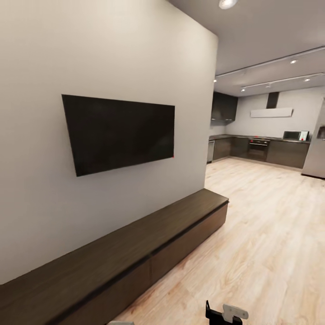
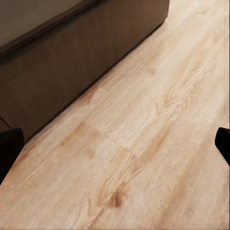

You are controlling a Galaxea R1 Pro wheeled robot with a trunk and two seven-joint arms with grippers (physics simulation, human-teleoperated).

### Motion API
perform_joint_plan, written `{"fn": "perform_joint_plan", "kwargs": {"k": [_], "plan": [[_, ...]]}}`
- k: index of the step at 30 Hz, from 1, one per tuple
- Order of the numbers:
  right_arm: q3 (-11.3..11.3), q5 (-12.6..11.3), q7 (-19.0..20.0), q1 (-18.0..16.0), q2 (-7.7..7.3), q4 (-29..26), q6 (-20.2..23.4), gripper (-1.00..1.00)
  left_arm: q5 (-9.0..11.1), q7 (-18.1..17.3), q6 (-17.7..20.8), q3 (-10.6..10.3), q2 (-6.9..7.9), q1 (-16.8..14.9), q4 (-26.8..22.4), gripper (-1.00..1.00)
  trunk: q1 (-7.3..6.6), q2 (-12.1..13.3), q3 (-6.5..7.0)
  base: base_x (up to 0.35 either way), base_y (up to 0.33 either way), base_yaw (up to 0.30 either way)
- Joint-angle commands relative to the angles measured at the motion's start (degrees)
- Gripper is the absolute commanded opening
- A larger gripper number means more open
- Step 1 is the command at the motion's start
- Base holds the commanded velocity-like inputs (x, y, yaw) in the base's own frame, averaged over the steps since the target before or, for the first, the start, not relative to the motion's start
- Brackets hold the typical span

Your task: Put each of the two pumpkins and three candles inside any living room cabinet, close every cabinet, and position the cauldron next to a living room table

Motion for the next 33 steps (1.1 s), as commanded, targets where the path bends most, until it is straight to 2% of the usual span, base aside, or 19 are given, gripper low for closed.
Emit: {"fn": "perform_joint_plan", "kwargs": {"k": [1,33], "plan": [[0.5,-0.5,-0.4,-0.1,-0.04,0.1,-0.2,1.00,0.6,0.4,-0.3,-0.3,0.05,0.0,0.0,1.00,-0.23,0.4,0.16,0.000,0.000,-0.261],[0.7,-0.5,-0.4,-0.1,0.09,0.2,-0.2,1.00,0.6,0.5,-0.3,-0.3,0.05,0.0,0.1,1.00,-7.26,13.2,7.10,0.000,0.000,-0.272]]}}
